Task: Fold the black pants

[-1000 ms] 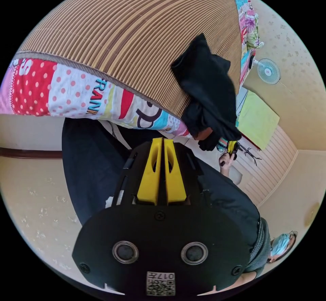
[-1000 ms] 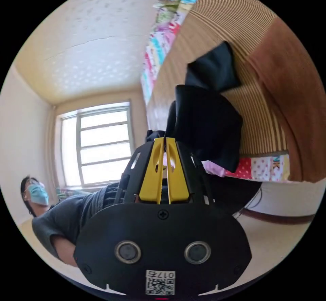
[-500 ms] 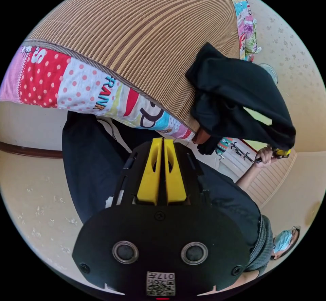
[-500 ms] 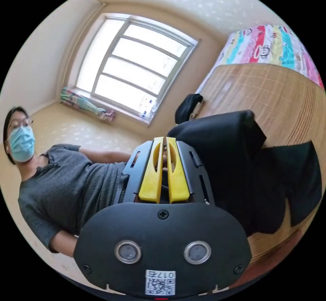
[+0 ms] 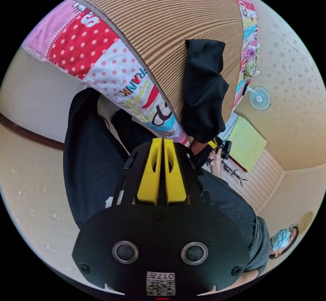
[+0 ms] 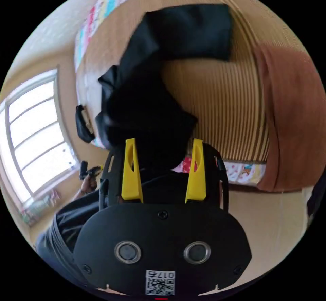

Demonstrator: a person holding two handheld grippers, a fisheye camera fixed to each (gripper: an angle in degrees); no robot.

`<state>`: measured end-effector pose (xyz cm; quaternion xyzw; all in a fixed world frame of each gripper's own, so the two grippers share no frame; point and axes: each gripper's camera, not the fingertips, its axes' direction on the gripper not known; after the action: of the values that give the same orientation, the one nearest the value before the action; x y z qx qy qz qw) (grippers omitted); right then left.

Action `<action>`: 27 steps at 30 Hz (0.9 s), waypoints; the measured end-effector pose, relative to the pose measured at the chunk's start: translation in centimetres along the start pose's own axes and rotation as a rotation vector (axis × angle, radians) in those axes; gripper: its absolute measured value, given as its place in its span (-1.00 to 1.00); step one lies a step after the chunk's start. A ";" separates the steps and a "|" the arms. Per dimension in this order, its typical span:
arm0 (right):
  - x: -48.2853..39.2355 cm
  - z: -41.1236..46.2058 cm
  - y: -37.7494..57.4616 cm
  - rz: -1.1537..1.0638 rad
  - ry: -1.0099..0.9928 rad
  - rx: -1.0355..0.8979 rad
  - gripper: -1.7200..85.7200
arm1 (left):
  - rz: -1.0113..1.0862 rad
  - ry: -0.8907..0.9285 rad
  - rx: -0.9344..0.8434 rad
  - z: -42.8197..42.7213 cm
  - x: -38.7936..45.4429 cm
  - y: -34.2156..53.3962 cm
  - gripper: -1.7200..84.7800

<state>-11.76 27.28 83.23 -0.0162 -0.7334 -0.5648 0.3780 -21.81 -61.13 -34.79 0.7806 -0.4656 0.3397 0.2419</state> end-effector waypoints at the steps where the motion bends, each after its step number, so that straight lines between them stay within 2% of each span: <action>1: 2.5 1.2 0.2 0.123 -0.011 0.031 -0.45 | -0.007 0.000 0.000 0.7 -0.1 0.3 -0.98; 3: 6.1 3.2 0.7 0.290 -0.136 0.063 -0.47 | -0.010 -0.009 -0.001 1.9 -0.2 0.6 -0.98; 5: 9.8 7.9 0.7 0.420 -0.460 0.007 -0.74 | -0.003 -0.029 -0.010 3.4 0.0 0.8 -0.98; 7: 11.2 10.5 1.2 0.515 -0.652 0.004 -0.83 | 0.010 -0.042 -0.018 4.5 0.3 0.9 -0.98; 9: 11.2 10.5 1.8 0.453 -0.817 0.121 -0.85 | 0.028 -0.051 -0.011 5.3 0.7 1.0 -0.98; 11: 9.4 8.6 2.8 0.215 -1.040 0.334 -0.86 | 0.067 -0.045 0.025 5.8 1.6 1.1 -0.98; 12: 8.7 7.9 3.0 0.131 -1.088 0.378 -0.87 | 0.079 -0.039 0.036 5.8 1.9 1.1 -0.98; 14: 5.1 3.8 3.5 -0.264 -1.220 0.489 -0.87 | 0.147 -0.015 0.080 5.7 3.4 0.9 -0.98; 15: 4.0 2.5 3.9 -0.372 -1.224 0.510 -0.87 | 0.172 -0.010 0.090 5.6 3.9 0.9 -0.98; 17: -0.5 -2.4 5.8 -0.731 -1.217 0.554 -0.87 | 0.286 -0.021 0.120 5.5 6.5 0.6 -0.97; 18: -1.6 -3.5 6.4 -0.817 -1.217 0.555 -0.87 | 0.317 -0.027 0.126 5.5 7.3 0.6 -0.97; 21: -7.0 -8.2 9.8 -1.135 -1.121 0.528 -0.88 | 0.482 -0.036 0.133 6.0 11.8 0.4 -0.92; 23: -11.4 -11.3 14.0 -1.427 -1.039 0.488 -0.89 | 0.634 -0.048 0.119 7.0 16.2 0.9 -0.87; 27: -15.5 -15.1 20.7 -1.741 -1.024 0.548 -0.91 | 0.899 -0.019 0.054 9.8 23.3 3.2 -0.76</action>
<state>16.68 28.34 92.39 0.3667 -0.6670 -0.3819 -0.5243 -13.82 -82.45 -23.38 0.5100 -0.7516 0.4157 0.0456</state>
